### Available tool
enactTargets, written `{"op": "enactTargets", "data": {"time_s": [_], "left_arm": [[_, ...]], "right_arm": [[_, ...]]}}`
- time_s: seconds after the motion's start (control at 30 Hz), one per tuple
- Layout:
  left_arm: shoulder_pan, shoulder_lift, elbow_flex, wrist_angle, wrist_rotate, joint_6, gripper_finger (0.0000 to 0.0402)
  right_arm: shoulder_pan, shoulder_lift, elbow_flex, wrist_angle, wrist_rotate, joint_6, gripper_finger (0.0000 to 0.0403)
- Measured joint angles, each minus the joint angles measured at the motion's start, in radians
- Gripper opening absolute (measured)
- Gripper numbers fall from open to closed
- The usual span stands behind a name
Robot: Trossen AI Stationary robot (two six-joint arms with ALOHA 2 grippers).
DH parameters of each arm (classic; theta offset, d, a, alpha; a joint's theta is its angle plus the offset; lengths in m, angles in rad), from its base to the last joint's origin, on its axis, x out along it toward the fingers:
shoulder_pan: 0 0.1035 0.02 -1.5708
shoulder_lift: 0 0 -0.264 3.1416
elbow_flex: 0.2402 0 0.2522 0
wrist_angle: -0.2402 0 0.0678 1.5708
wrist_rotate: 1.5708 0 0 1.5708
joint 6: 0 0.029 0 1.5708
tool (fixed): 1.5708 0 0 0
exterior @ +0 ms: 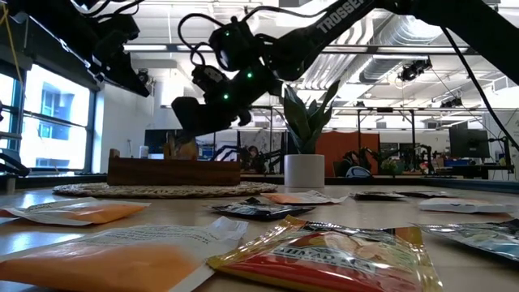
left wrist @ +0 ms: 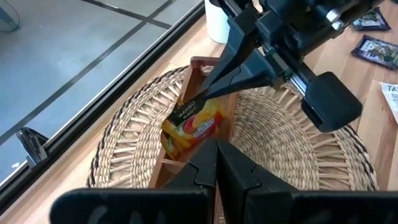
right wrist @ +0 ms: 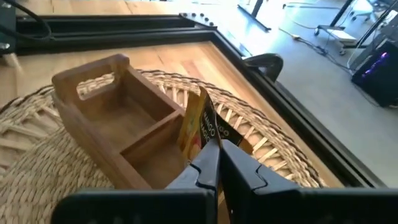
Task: Pick & Place Tea
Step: Put the yellow tea bag into the middle section of the wooden organizer
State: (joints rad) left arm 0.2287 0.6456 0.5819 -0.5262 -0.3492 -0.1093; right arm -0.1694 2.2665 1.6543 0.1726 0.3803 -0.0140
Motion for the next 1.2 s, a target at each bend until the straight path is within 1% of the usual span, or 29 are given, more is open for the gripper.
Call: {"op": "enactTargets", "data": {"time_s": [0.07,0.27,0.5,0.7,0.8,0.87,1.0,1.07,1.1,1.2], "left_arm": [[0.000,0.000,0.000,0.000,-0.001,0.000,0.0002],[0.000,0.000,0.000,0.001,-0.008,0.000,0.0002],[0.000,0.000,0.000,0.002,-0.009,0.000,0.0002],[0.000,0.000,0.000,0.001,-0.010,0.000,0.0002],[0.000,0.000,0.000,0.001,-0.011,0.000,0.0002],[0.000,0.000,0.000,0.001,-0.012,0.000,0.0002],[0.000,0.000,0.000,0.000,-0.012,0.000,0.0002],[0.000,0.000,0.000,0.000,-0.012,0.000,0.0002],[0.000,0.000,0.000,0.000,-0.012,0.000,0.0002],[0.000,0.000,0.000,0.000,-0.012,0.000,0.0002]], "right_arm": [[-0.001,0.000,0.000,0.003,-0.026,-0.001,0.0012],[-0.027,0.000,0.000,-0.009,-0.041,-0.020,0.0005],[-0.047,0.000,0.000,-0.025,-0.076,-0.026,0.0034],[-0.042,0.000,0.000,-0.018,-0.107,-0.097,0.0062],[-0.032,0.000,0.000,-0.010,-0.109,-0.112,0.0069],[-0.026,0.000,0.000,-0.016,-0.088,-0.141,0.0071],[-0.017,-0.003,0.000,-0.039,-0.007,-0.173,0.0067],[-0.016,-0.011,0.000,-0.047,-0.012,-0.162,0.0059],[-0.014,-0.014,0.000,-0.044,-0.035,-0.153,0.0053],[0.006,-0.021,0.000,-0.067,-0.069,-0.151,0.0022]]}}
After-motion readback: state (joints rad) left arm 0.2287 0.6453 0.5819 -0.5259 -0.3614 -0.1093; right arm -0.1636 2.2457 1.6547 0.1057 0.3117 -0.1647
